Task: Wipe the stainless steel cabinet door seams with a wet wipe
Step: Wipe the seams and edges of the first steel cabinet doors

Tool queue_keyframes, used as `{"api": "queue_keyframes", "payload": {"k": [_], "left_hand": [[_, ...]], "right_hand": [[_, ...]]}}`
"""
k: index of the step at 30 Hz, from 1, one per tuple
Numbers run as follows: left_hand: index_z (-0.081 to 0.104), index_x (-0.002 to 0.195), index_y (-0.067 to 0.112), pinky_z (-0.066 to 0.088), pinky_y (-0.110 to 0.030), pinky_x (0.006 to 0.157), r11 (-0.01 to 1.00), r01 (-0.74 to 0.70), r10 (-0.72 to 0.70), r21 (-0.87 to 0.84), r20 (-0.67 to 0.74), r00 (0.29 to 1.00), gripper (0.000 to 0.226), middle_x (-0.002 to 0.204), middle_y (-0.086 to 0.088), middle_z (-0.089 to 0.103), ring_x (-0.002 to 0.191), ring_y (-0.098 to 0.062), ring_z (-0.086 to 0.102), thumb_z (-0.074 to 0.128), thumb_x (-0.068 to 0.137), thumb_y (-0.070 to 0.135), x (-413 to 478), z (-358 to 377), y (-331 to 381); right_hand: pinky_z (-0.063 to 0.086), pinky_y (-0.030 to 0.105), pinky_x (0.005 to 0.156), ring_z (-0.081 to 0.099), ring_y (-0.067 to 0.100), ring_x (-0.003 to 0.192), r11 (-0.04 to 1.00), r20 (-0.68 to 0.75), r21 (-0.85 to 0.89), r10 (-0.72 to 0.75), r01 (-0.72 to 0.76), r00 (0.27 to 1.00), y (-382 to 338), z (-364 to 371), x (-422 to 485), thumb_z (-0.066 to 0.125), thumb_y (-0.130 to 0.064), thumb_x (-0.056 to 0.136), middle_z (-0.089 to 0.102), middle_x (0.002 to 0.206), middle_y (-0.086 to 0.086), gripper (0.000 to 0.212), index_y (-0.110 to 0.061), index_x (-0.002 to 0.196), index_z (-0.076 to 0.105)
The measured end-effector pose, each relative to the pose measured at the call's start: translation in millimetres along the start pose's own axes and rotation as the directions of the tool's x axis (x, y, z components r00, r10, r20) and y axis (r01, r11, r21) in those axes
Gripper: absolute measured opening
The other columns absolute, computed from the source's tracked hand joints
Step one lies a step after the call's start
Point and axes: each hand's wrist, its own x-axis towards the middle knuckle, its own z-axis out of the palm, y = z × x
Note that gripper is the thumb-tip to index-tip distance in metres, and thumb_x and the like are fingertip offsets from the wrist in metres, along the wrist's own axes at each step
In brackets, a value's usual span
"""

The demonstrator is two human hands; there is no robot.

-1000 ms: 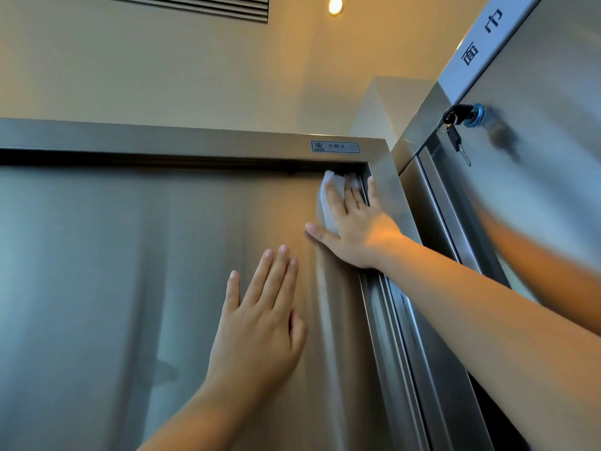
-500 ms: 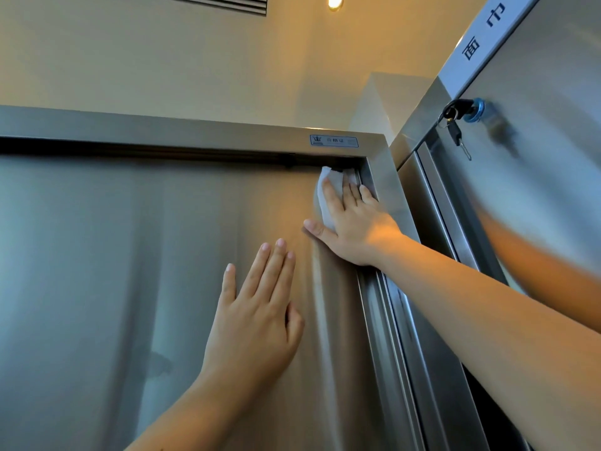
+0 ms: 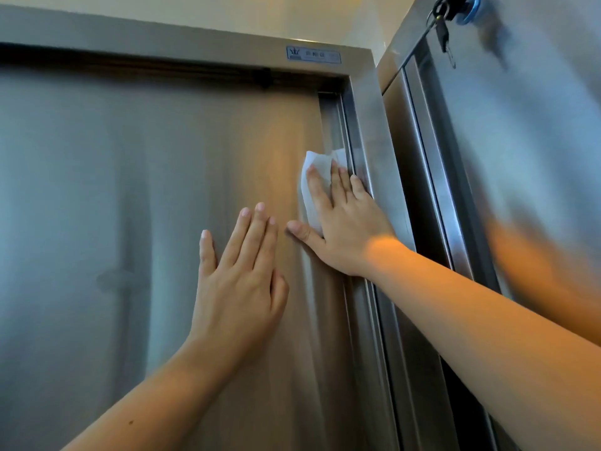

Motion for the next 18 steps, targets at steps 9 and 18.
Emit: {"api": "queue_keyframes", "payload": {"k": [9, 18], "left_hand": [[0.033, 0.139, 0.002, 0.017, -0.057, 0.107, 0.998, 0.012, -0.009, -0.055, 0.066, 0.998, 0.056, 0.148, -0.014, 0.028, 0.137, -0.031, 0.023, 0.029, 0.088, 0.022, -39.6, 6.1, 27.2], [0.036, 0.138, 0.003, 0.020, -0.058, 0.106, 0.995, 0.028, -0.019, -0.093, 0.090, 0.996, 0.054, 0.148, -0.014, 0.028, 0.138, -0.030, 0.023, 0.028, 0.089, 0.024, -60.9, 2.7, 33.8]], "right_hand": [[-0.010, 0.037, 0.113, -0.010, 0.034, 0.142, 1.000, 0.003, 0.014, -0.007, 0.007, 1.000, -13.1, 20.0, -44.9, -0.009, -0.062, 0.079, -0.012, 0.150, 0.029, 0.083, -0.008, 0.140, -0.027], [-0.010, 0.039, 0.113, -0.013, 0.037, 0.141, 0.999, 0.004, 0.037, -0.014, 0.014, 1.000, -23.7, 33.6, -83.2, -0.011, -0.060, 0.080, -0.015, 0.149, 0.031, 0.078, -0.008, 0.134, -0.033]]}}
